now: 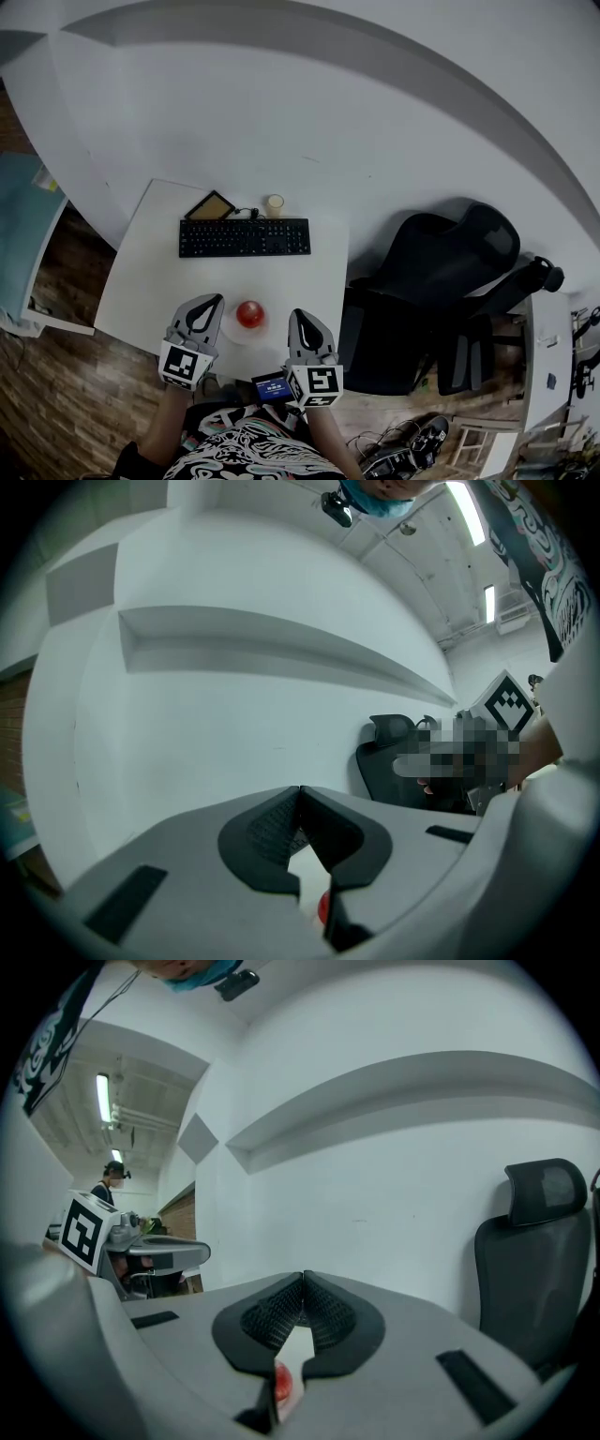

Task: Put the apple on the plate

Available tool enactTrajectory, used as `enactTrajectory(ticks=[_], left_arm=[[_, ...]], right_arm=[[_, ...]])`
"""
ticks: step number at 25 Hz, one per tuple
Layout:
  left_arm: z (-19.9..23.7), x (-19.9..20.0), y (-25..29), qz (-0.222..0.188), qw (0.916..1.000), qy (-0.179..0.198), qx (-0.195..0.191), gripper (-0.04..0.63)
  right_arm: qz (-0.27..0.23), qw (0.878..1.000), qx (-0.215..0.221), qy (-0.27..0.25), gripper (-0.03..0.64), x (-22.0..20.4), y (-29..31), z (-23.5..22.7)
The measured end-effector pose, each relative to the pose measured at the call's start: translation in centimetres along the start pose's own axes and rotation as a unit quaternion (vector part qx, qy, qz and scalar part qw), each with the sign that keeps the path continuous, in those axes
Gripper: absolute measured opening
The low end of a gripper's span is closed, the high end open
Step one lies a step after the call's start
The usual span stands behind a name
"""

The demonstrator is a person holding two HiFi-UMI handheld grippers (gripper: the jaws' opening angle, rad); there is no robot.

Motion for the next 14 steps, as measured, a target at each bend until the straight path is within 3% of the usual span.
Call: enactTrajectory(ticks=[9, 14], left_arm=[[-0.40, -0.14, -0.12, 0.013, 0.9999, 0.003, 0.000, 0.015], [-0.55, -0.07, 0.18, -0.001, 1.0000, 0.002, 0.000, 0.015]], right_arm=[[0.005, 1.000, 0.007, 0.002, 0.028, -0.39, -0.19, -0.12], [0.009, 1.000, 0.010, 0.005, 0.028, -0.83, -0.21, -0.39]])
Point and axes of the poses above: the fingertips, and each gripper's own axes: y forward along the fingers, z to its left, x out of its top, the point moved 2 cm from there along -y, backward along the fingers, and after that the axes turned 6 degrees about -x, right-handed, at the moved point
